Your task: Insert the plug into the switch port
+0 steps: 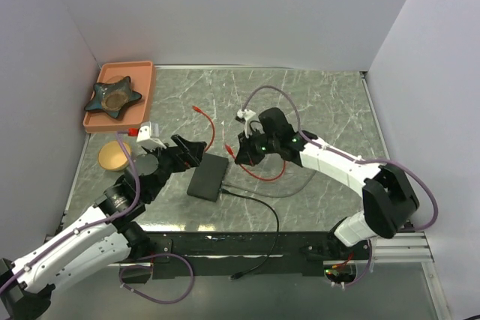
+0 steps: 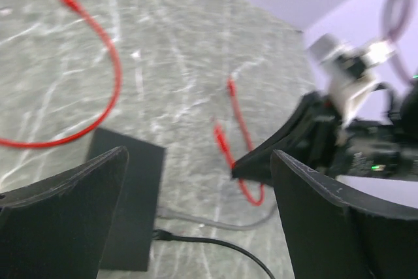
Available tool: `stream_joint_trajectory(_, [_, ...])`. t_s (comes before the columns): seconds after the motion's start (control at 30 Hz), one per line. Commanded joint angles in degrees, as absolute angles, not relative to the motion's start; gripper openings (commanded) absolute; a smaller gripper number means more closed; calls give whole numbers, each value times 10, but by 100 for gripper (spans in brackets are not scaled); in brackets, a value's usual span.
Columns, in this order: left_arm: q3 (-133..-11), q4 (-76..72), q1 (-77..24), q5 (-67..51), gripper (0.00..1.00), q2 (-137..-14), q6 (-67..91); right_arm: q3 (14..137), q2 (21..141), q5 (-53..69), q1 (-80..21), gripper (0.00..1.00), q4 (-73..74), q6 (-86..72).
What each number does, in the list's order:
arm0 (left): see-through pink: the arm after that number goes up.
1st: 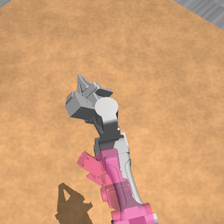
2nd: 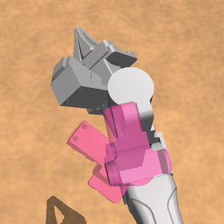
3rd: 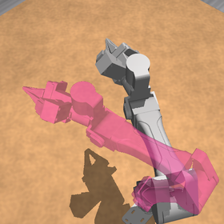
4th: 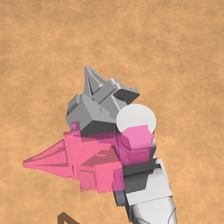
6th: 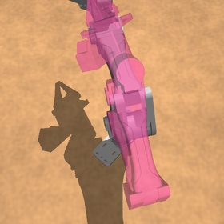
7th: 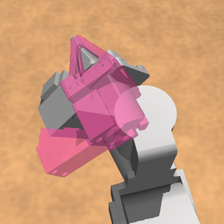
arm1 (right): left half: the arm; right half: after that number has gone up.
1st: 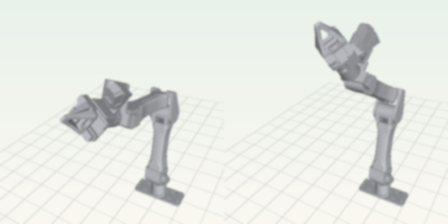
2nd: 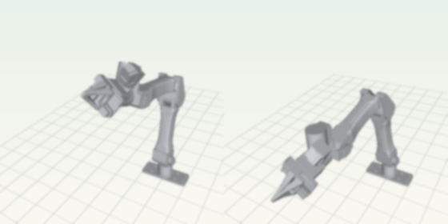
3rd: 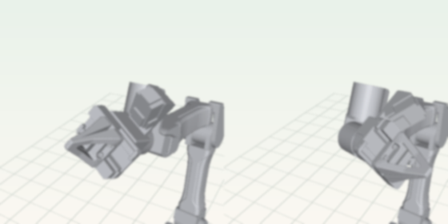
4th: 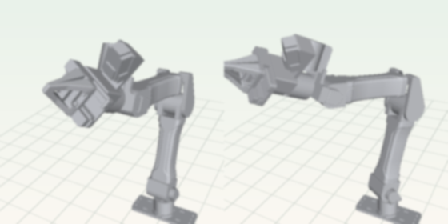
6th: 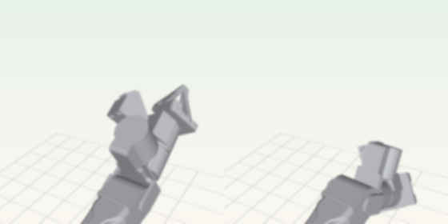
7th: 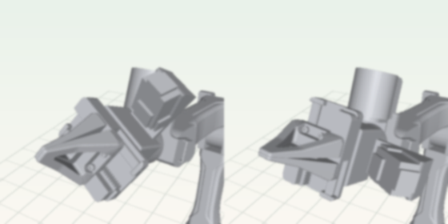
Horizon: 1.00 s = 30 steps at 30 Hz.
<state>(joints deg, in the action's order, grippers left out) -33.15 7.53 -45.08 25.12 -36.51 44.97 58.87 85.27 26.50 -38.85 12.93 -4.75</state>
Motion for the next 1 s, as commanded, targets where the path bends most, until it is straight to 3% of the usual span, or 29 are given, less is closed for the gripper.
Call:
stream_joint_trajectory(0.0, [-330, -31, -446, 137, 97, -358, 412, 546, 788, 385, -392, 0, 54, -39])
stream_joint_trajectory(0.1, [-324, -61, -442, 78, 99, -371, 410, 526, 760, 434, -392, 0, 39, -30])
stream_joint_trajectory(0.43, [-320, -143, -413, -62, 87, -424, 403, 495, 704, 483, -392, 0, 15, -28])
stream_joint_trajectory(0.67, [-297, -182, -398, -100, 68, -433, 404, 490, 687, 481, -391, 0, 6, -34])
stream_joint_trajectory(0.87, [-288, -218, -391, -136, 65, -453, 407, 483, 679, 502, -390, 0, -14, -40])
stream_joint_trajectory(0.97, [-285, -230, -389, -141, 56, -458, 410, 480, 675, 512, -391, 0, -18, -44])
